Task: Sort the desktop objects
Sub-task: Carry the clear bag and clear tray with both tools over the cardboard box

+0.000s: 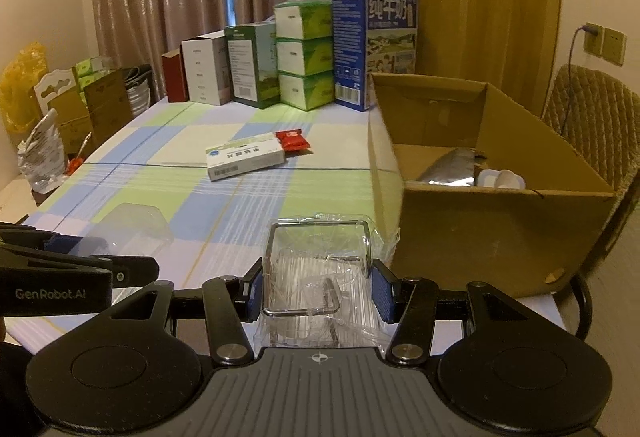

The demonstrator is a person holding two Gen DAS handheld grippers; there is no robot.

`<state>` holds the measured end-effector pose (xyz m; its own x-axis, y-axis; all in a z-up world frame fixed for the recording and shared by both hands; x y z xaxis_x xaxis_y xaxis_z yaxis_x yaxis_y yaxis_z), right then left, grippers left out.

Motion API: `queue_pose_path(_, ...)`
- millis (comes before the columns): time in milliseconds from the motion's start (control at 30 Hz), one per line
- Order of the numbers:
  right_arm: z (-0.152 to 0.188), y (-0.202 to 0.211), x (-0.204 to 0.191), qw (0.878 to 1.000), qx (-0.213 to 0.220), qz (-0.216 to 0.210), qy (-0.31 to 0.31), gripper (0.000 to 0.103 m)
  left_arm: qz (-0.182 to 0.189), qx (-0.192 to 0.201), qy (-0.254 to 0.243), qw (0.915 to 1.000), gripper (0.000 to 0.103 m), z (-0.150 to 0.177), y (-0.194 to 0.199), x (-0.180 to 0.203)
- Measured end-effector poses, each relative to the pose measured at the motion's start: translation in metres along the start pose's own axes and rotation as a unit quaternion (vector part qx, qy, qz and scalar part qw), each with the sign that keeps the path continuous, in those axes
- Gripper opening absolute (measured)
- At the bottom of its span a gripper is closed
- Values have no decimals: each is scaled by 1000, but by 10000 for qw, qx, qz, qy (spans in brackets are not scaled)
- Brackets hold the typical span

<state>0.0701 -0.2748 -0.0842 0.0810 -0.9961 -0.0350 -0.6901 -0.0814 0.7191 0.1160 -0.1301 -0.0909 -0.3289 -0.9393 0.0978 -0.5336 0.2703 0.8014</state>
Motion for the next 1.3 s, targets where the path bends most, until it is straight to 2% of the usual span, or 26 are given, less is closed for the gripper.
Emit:
queue_pose_path(400,-4,21,39,9994,83,242,-214,50,237,99,-217,9994,51,-16,5,37)
queue_pose_path(733,-19,52,80,9980,336,474,-255,50,520,235,-492,9972,51,-41,7,83)
queue_pose_path(1033,-60,80,129,9949,686,627,-398,50,820,449,-753,9928,51,-85,5,132)
queue_pose_path(1300,-109,61,171,9933,793,565,-617,50,1079,592,-934,9880,51,-141,-13,170)
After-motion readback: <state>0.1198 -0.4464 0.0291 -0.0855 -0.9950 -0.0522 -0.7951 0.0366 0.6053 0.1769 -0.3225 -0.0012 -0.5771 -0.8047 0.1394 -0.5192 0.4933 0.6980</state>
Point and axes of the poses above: each gripper's, at about its wrist camera, not at the fingertips, and y roughly against the way its jaws point, x to its right, z to its underside, the point moved 8 cm from there along -y, roughly the way its jaws point, and after that the axes turned 10 degrees about -x, right-handed, at the moved point
